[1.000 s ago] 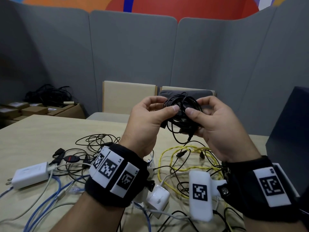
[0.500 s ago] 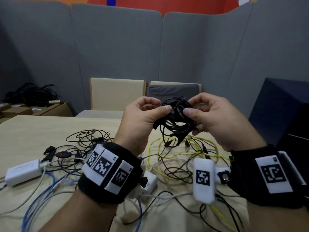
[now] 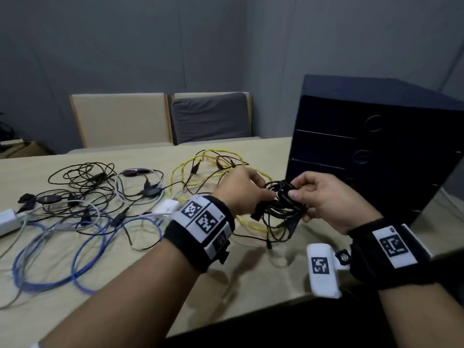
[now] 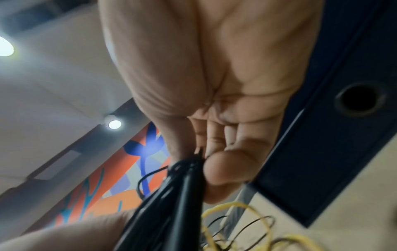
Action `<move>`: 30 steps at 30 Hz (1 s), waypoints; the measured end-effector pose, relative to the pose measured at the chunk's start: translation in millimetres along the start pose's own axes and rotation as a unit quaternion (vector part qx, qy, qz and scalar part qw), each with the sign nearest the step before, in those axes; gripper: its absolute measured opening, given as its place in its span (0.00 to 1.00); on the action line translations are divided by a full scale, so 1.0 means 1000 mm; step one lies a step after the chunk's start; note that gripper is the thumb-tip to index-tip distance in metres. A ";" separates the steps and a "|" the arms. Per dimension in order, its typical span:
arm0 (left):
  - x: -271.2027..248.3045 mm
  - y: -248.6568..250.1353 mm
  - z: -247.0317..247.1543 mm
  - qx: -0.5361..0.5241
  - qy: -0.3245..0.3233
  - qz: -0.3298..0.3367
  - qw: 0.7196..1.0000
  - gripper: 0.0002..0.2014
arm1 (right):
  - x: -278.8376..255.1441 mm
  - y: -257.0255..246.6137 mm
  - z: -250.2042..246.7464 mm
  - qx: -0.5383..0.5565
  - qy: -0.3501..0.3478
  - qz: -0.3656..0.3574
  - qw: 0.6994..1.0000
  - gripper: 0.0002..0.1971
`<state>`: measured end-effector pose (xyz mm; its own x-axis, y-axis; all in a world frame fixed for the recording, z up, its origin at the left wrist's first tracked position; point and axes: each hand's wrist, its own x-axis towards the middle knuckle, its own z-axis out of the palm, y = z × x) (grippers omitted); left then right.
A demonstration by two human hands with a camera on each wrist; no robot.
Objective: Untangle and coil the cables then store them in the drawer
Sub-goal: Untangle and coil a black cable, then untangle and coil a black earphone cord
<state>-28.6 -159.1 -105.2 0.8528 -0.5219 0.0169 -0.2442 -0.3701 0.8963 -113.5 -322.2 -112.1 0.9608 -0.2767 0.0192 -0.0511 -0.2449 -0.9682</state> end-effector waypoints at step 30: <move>-0.002 0.043 0.060 0.180 -0.134 -0.038 0.974 0.17 | -0.051 0.055 -0.080 -0.332 0.091 0.056 0.937 0.23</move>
<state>-68.4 -220.5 -93.0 0.7349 -0.6471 -0.2030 -0.3725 -0.6353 0.6765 -187.4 -396.1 -146.1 0.8802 -0.4738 0.0281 -0.3646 -0.7129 -0.5991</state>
